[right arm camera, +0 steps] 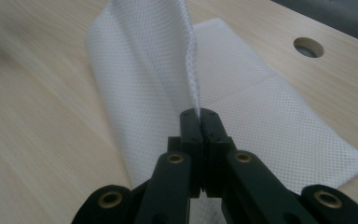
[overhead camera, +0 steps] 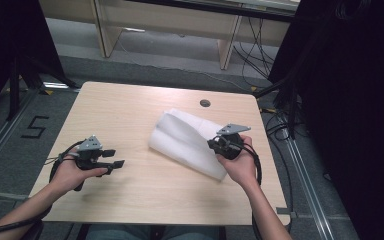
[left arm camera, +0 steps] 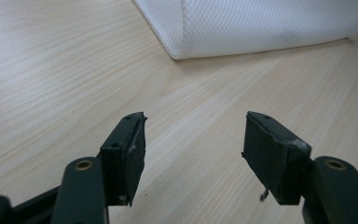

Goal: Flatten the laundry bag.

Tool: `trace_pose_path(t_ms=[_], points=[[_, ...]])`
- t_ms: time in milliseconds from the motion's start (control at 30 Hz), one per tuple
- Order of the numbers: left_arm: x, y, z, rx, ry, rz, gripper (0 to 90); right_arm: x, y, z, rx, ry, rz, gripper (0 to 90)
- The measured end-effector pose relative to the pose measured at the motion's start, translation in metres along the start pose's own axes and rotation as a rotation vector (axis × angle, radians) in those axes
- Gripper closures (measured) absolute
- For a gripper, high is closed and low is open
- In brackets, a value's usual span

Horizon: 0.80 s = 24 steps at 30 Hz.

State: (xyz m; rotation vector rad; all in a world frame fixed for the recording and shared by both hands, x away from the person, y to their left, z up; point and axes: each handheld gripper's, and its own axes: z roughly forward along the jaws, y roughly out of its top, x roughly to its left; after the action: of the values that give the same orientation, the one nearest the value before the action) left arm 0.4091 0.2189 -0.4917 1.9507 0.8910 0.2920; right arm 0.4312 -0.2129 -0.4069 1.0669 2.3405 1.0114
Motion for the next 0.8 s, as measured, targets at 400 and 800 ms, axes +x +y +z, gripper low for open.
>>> trace_pose_path(t_ms=[400,800], points=[[0.001,0.000,-0.001,-0.009,0.008,-0.007,38.4,0.026,-0.020,-0.003,0.020,0.079,-0.046,90.0],[0.002,0.001,-0.001,-0.011,0.014,-0.010,38.5,0.045,-0.035,0.005,0.058,0.166,-0.110,89.9]])
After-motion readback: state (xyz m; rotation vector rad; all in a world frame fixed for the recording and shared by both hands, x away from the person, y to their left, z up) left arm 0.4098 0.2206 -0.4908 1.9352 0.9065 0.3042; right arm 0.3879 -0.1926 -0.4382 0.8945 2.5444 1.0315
